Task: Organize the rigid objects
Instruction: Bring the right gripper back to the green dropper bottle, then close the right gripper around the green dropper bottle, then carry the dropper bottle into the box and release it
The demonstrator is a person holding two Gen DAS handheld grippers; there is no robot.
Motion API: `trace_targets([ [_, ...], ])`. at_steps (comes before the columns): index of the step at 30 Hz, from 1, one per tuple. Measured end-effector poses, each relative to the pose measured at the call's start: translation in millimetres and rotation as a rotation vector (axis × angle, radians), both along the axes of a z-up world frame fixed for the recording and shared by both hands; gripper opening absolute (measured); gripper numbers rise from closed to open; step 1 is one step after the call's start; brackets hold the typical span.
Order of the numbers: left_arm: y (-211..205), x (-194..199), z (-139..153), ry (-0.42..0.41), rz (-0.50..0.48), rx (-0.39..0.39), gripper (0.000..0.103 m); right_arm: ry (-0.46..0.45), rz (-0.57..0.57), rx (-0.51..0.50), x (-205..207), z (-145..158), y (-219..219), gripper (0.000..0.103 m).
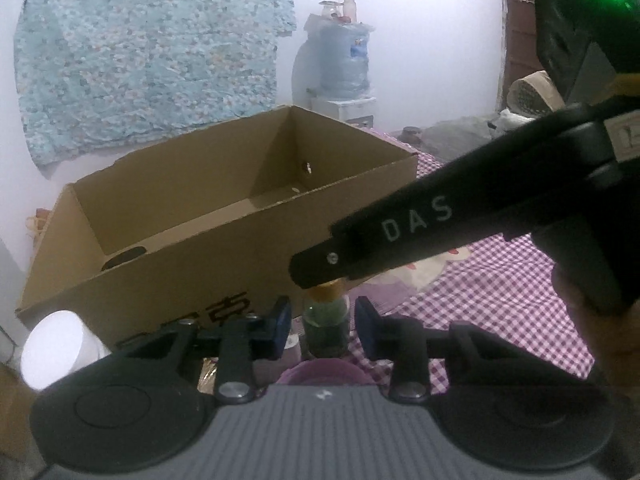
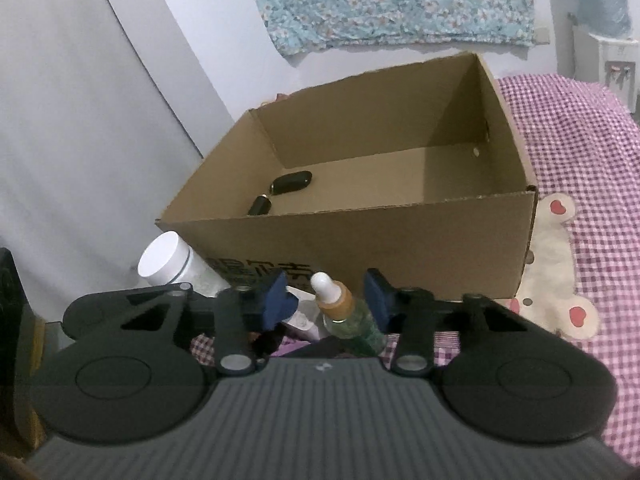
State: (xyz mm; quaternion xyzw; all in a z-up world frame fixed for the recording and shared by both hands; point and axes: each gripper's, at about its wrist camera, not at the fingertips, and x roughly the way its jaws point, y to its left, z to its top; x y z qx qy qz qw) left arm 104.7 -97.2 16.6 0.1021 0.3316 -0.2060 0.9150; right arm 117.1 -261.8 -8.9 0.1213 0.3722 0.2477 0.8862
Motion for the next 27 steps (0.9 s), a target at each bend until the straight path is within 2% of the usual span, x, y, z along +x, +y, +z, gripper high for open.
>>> trace_targets([
  [1, -1.0, 0.4, -0.5, 0.002, -0.004, 0.001, 0.036, 0.01, -0.002, 0.009, 1.2, -2.1, -1.9, 0.025],
  [4, -5.7, 5.5, -4.0, 0.015, -0.008, 0.018, 0.036, 0.032, -0.008, 0.054, 4.9, -5.4, -9.9, 0.022],
  [7, -11.2, 10.5, -8.1, 0.028, -0.018, 0.04, 0.036, 0.031, -0.025, 0.049, 3.3, -6.3, -14.0, 0.02],
  [13, -20.2, 20.5, -16.6, 0.047, -0.047, 0.064, 0.034, 0.063, -0.046, 0.09, 2.8, -15.4, -23.5, 0.02],
  [19, -24.5, 17.4, -20.0, 0.027, -0.05, 0.083, 0.033, 0.057, -0.056, 0.097, -2.0, -18.3, -26.4, 0.02],
  [22, -22.0, 11.1, -11.6, 0.021, -0.05, 0.065, 0.032, 0.049, -0.048, 0.095, -5.5, -13.0, -26.0, 0.02],
  [27, -12.5, -2.3, 21.1, -0.049, -0.043, 0.034, 0.032, -0.034, -0.016, 0.067, -20.7, 18.9, -21.5, 0.02],
])
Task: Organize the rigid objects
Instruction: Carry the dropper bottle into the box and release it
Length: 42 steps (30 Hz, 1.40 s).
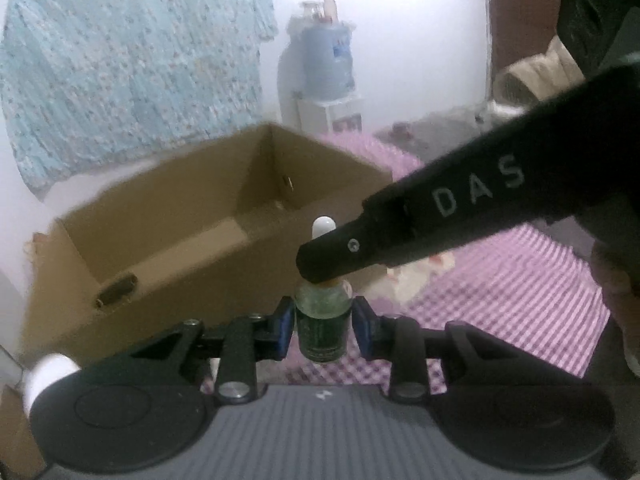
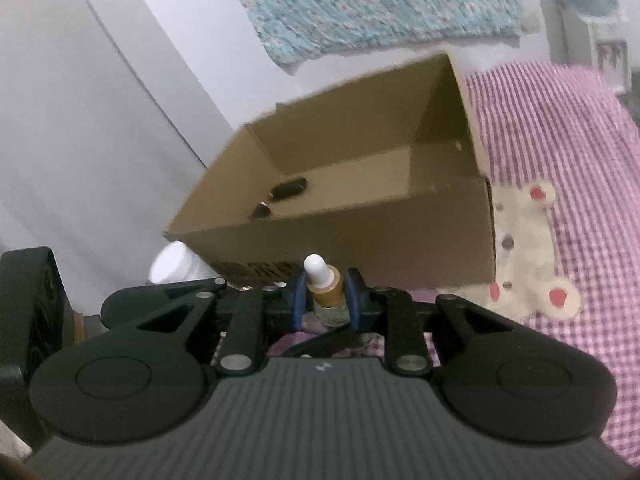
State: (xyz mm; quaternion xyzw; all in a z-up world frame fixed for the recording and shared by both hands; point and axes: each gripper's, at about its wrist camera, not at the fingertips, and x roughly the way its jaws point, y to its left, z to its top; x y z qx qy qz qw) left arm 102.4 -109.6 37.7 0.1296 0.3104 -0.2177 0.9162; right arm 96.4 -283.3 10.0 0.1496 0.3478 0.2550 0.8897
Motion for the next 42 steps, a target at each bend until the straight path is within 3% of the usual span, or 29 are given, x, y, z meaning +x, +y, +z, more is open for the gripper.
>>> trace_targets([
  [9, 54.4, 20.1, 77.4, -0.056, 0.051, -0.102, 0.032, -0.19, 0.147, -0.047, 13.5, 85.7, 32.9, 0.02],
  [12, 74.7, 48.0, 89.5, -0.026, 0.076, -0.097, 0.032, -0.19, 0.201, -0.045, 43.1, 102.2, 45.8, 0.02],
  [15, 94.9, 84.9, 89.3, 0.04, 0.111, -0.078, 0.032, -0.127, 0.249, -0.027, 87.5, 107.7, 60.6, 0.02],
  [20, 122.1, 138.0, 69.0, 0.154, 0.142, -0.047, 0.032, -0.005, 0.3, -0.033, 156.7, 92.9, 88.6, 0.019],
  [28, 144.1, 184.3, 29.9, 0.28, 0.163, 0.0, 0.031, 0.15, 0.321, -0.039, 217.8, 47.7, 125.6, 0.019],
  [33, 149.1, 199.5, 19.4, 0.292, 0.163, 0.021, 0.018, 0.208, 0.318, -0.051, 239.9, 18.2, 139.8, 0.02],
  [37, 151.4, 202.2, 16.3, 0.299, 0.16, 0.009, 0.018, 0.245, 0.32, -0.015, 252.0, 3.6, 145.8, 0.015],
  [42, 152.6, 197.3, 19.0, 0.285, 0.156, 0.011, 0.019, 0.244, 0.325, -0.001, 250.5, 3.7, 144.5, 0.017],
])
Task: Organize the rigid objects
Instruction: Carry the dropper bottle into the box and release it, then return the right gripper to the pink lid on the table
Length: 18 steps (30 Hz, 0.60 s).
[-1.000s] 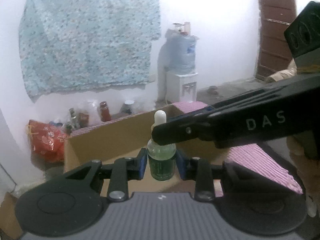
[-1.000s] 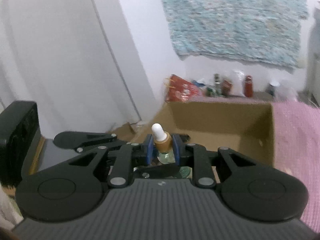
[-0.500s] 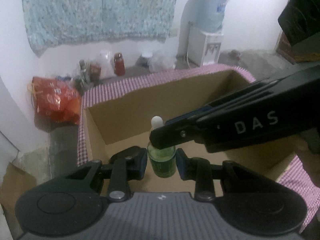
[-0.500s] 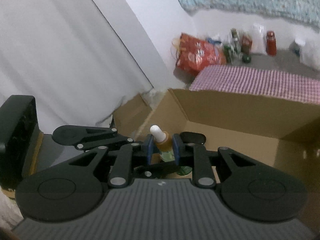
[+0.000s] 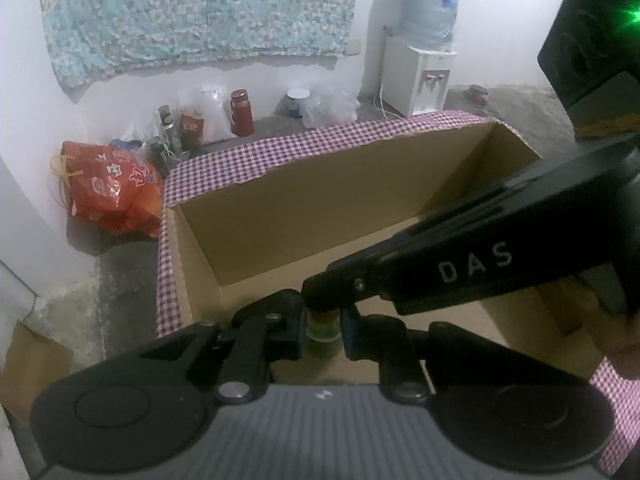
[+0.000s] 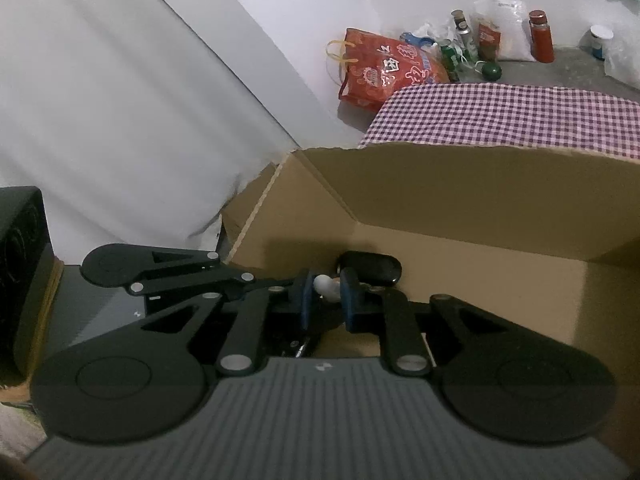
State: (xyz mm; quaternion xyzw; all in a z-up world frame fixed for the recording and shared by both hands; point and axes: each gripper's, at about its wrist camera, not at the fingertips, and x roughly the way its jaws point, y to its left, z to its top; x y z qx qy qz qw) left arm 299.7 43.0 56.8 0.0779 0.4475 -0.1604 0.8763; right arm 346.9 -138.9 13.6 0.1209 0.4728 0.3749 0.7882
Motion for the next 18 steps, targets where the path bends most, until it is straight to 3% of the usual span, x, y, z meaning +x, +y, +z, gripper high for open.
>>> trace_targets([
  [1, 1.0, -0.6, 1.0, -0.002, -0.001, -0.004, 0.02, 0.005, -0.001, 0.006, -0.7, 1.3, 0.1, 0.017],
  [4, 0.5, -5.3, 5.5, -0.008, 0.001, -0.011, 0.039, 0.006, -0.008, 0.019, -3.4, 7.3, -4.5, 0.018],
  [7, 1.8, -10.5, 10.9, -0.02, 0.005, -0.008, 0.042, 0.003, -0.021, 0.034, -9.1, 16.3, -11.6, 0.02],
  [9, 4.4, -14.5, 16.2, -0.028, 0.012, -0.024, 0.052, -0.009, -0.031, 0.039, -16.4, 25.5, -18.6, 0.022],
  [12, 9.5, -25.3, 29.6, -0.057, 0.026, -0.045, 0.058, -0.032, -0.05, 0.055, -29.0, 41.4, -31.3, 0.026],
  [16, 18.9, -50.0, 55.4, -0.121, 0.043, -0.065, 0.067, -0.074, -0.08, 0.1, -57.5, 68.9, -56.2, 0.034],
  [18, 25.0, -68.9, 70.1, -0.163, 0.054, -0.075, 0.076, -0.111, -0.098, 0.125, -78.8, 83.8, -73.0, 0.041],
])
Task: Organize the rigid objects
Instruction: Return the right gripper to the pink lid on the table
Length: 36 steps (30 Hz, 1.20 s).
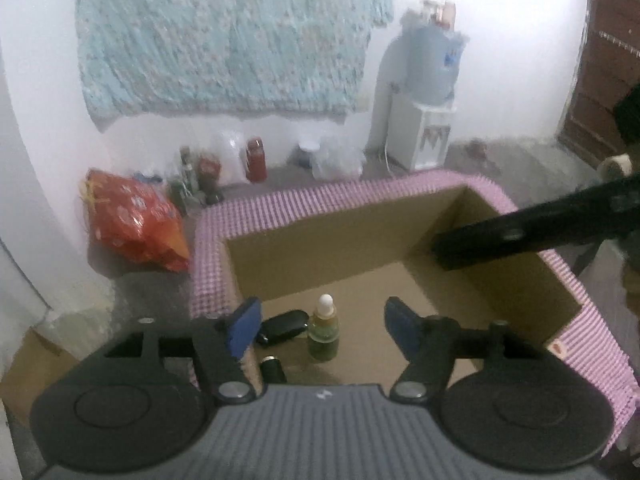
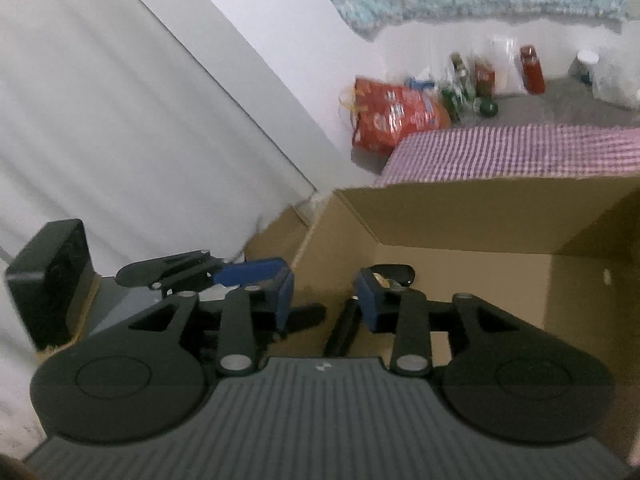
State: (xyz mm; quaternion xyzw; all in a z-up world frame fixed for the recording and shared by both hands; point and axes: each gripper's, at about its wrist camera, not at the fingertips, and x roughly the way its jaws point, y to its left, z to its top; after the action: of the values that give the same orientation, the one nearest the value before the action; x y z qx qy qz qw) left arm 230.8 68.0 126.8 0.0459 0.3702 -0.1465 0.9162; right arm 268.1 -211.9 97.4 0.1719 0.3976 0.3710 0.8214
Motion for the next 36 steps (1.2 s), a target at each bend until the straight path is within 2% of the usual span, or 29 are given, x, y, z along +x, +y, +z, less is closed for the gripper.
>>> trace_targets([
  [2, 4.5, -18.9, 11.1, -0.032, 0.005, -0.016, 0.083, -0.045, -0.017, 0.027, -26.7, 14.1, -19.7, 0.049],
  [5, 10.4, -51.8, 23.2, -0.077, 0.012, -0.042, 0.089, -0.097, -0.05, 0.054, -66.6, 24.0, -49.3, 0.054],
  [9, 12.5, -96.5, 20.6, -0.106, 0.031, -0.07, 0.092, -0.11, -0.118, 0.066, -116.6, 14.8, -84.5, 0.056],
  [14, 13.5, -130.4, -2.6, -0.061, 0.056, -0.102, 0.092, -0.042, -0.215, 0.064, -169.4, -27.6, -109.7, 0.056],
  [20, 3.1, -160.4, -43.8, 0.004, 0.056, -0.078, 0.092, 0.065, -0.306, 0.042, -206.7, -90.8, -104.3, 0.057],
  [23, -8.3, -167.1, -66.9, 0.055, 0.048, -0.064, 0.092, 0.103, -0.319, 0.01, -210.4, -110.3, -94.1, 0.056],
  [27, -29.1, -169.9, -92.0, 0.096, 0.016, -0.05, 0.091, 0.103, -0.29, -0.047, -208.5, -121.4, -74.8, 0.056],
  [29, -41.5, -173.8, -100.4, 0.1, -0.014, -0.034, 0.09, 0.089, -0.282, -0.084, -204.0, -123.3, -64.3, 0.056],
  [36, -72.5, -177.0, -117.8, 0.082, -0.098, 0.013, 0.075, 0.049, -0.247, -0.216, -184.3, -129.8, -35.0, 0.053],
])
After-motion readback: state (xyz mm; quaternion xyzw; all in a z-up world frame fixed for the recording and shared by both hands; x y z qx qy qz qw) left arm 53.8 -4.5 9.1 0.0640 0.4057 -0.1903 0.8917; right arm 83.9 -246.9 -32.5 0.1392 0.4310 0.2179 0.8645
